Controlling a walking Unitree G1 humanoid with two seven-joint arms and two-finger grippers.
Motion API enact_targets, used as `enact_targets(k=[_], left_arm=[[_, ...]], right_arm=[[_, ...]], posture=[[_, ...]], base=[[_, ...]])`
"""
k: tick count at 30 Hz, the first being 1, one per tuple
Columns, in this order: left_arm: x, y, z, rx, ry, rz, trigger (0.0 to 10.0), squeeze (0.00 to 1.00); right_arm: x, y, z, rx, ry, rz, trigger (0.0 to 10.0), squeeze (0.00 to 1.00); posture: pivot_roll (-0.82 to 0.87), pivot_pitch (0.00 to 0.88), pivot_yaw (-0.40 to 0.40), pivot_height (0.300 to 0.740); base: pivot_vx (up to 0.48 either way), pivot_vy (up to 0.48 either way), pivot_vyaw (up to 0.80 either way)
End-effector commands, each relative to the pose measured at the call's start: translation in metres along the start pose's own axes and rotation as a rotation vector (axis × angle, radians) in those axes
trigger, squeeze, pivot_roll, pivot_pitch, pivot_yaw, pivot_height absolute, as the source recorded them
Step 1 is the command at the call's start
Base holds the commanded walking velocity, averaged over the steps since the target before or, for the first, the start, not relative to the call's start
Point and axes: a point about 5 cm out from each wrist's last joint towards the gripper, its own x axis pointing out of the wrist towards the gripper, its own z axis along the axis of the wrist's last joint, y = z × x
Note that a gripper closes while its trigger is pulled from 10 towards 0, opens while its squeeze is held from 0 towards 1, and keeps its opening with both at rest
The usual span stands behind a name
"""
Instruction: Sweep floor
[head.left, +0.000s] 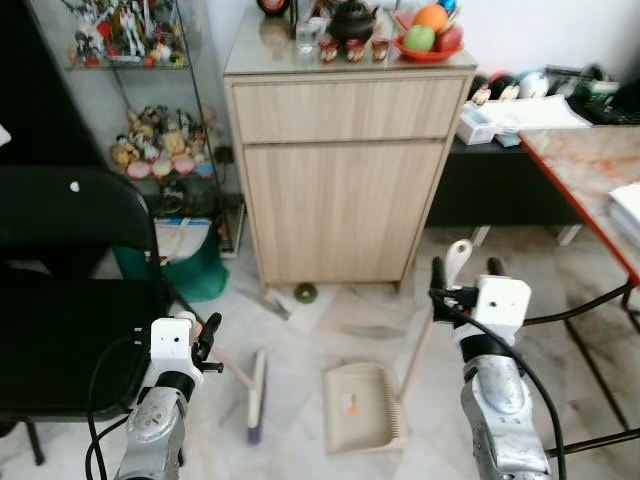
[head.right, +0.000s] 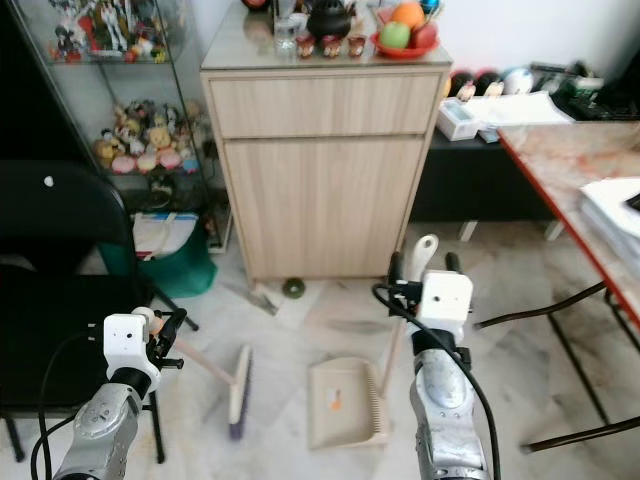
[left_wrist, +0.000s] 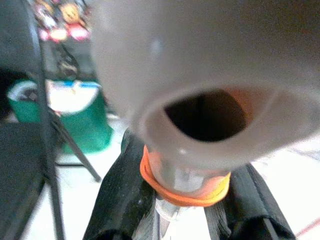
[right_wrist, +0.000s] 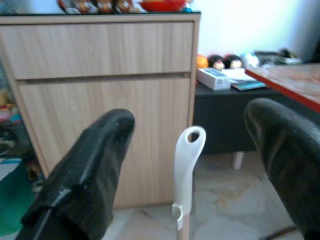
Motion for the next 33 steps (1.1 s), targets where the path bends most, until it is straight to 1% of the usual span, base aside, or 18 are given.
enact_targets(k=[1,5,7,9,10,12,19,33], left_arm=[[0.004,0.001,0.007,0.013,-0.025,0.001,10.0,0.00],[0.003,0.000,0.007,0.010,-0.023,-0.002,10.0,0.00],[0.003,-0.001,0.006,0.009,-0.022,-0.002,10.0,0.00],[0.003,-0.001,0.006,0.009,-0.021,-0.002,10.0,0.00],[0.003,-0.001,0.006,0.008,-0.020,-0.002,10.0,0.00],[0.003,-0.001,0.006,0.008,-0.019,-0.003,10.0,0.00],[0.004,0.000,0.008,0.011,-0.022,-0.006,10.0,0.00],[0.004,0.001,0.008,0.010,-0.020,0.001,10.0,0.00]], right_arm=[[0.002,0.004,0.003,0.007,-0.004,0.008,10.0,0.00],[0.002,-0.001,0.000,0.000,0.021,-0.017,10.0,0.00],[0.003,-0.006,-0.003,0.003,0.050,-0.056,10.0,0.00],[0.003,-0.007,-0.004,0.000,0.053,-0.060,10.0,0.00],[0.005,-0.009,-0.007,-0.009,0.080,-0.061,10.0,0.00],[0.006,-0.008,-0.009,0.011,0.089,-0.053,10.0,0.00],[0.009,-0.007,-0.011,0.021,0.100,-0.047,10.0,0.00],[0.010,-0.002,-0.010,0.016,0.088,-0.009,10.0,0.00]], posture=[[-0.04,0.051,-0.009,0.740],[-0.04,0.053,-0.009,0.740],[-0.04,0.053,-0.009,0.740],[-0.04,0.053,-0.009,0.740],[-0.05,0.059,-0.010,0.740],[-0.05,0.059,-0.010,0.740],[-0.05,0.065,-0.008,0.740],[-0.04,0.067,-0.011,0.740]], base=[[0.000,0.000,0.00],[0.000,0.000,0.00],[0.000,0.000,0.00],[0.000,0.000,0.00],[0.000,0.000,0.00],[0.000,0.000,0.00],[0.000,0.000,0.00],[0.000,0.000,0.00]])
